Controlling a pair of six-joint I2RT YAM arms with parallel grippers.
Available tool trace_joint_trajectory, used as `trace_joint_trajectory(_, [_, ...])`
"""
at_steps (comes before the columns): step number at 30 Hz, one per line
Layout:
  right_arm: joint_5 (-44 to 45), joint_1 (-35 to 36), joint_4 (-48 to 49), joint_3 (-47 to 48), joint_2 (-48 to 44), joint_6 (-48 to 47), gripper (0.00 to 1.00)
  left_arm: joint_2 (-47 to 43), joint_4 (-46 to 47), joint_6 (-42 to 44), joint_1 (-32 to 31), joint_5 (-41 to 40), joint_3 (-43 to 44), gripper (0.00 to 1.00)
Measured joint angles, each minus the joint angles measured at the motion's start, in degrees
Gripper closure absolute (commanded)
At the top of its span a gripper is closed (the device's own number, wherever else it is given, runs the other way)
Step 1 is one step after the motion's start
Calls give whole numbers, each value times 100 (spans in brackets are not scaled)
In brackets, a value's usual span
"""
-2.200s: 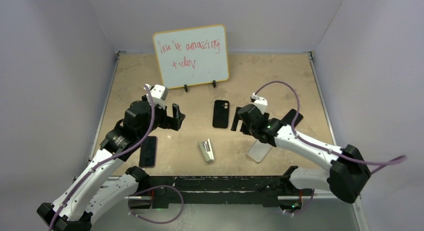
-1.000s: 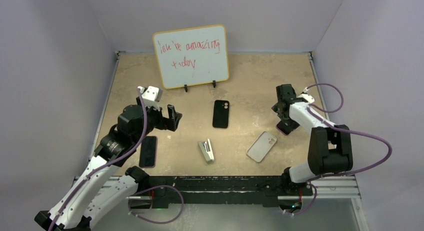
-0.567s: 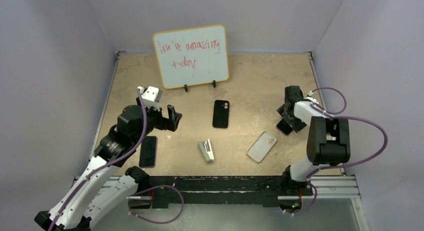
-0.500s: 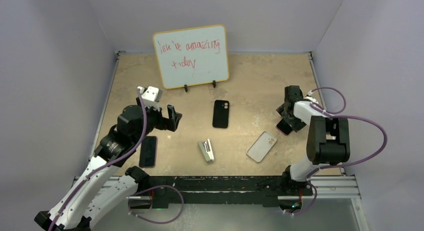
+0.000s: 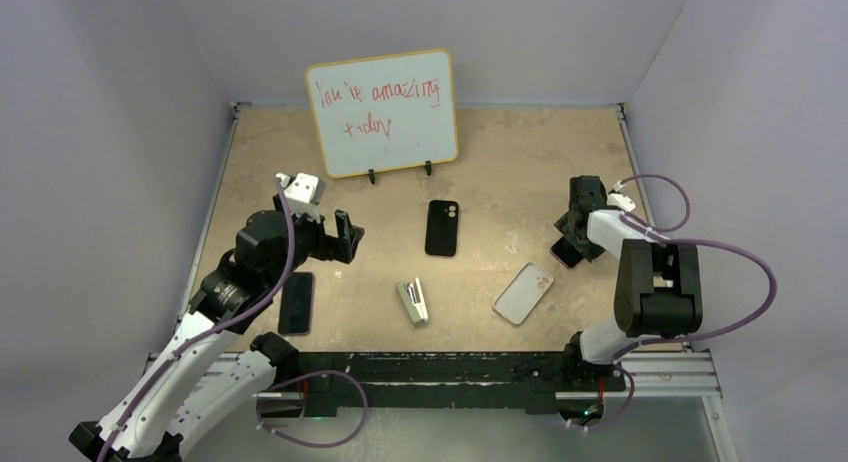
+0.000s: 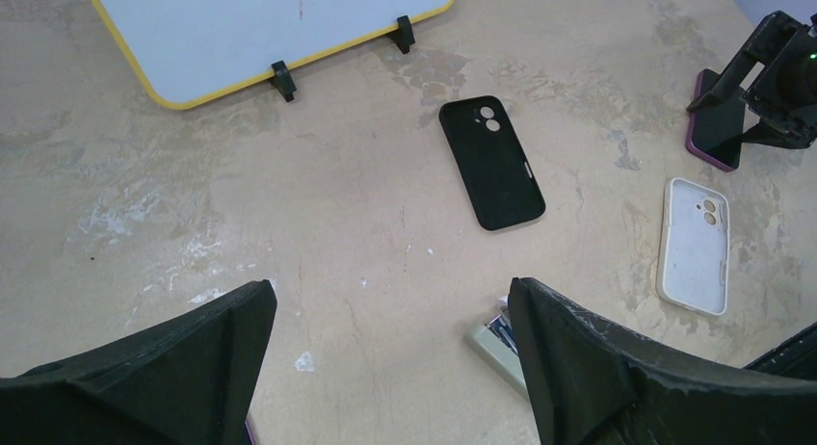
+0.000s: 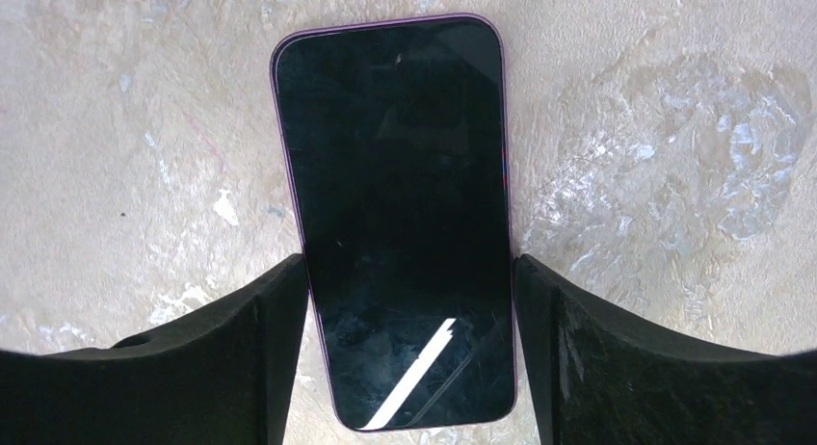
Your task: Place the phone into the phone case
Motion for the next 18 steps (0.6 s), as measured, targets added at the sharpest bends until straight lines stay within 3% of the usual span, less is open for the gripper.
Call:
trace_joint_trajectory(8, [-214,428,308,-280,-251,-286,38,162,-7,-2,0,-7,-17,6])
trace_joint_trajectory(18, [-678,1469,494,-28,-57,-944,46,197,-48,-157,0,-164,-17,8])
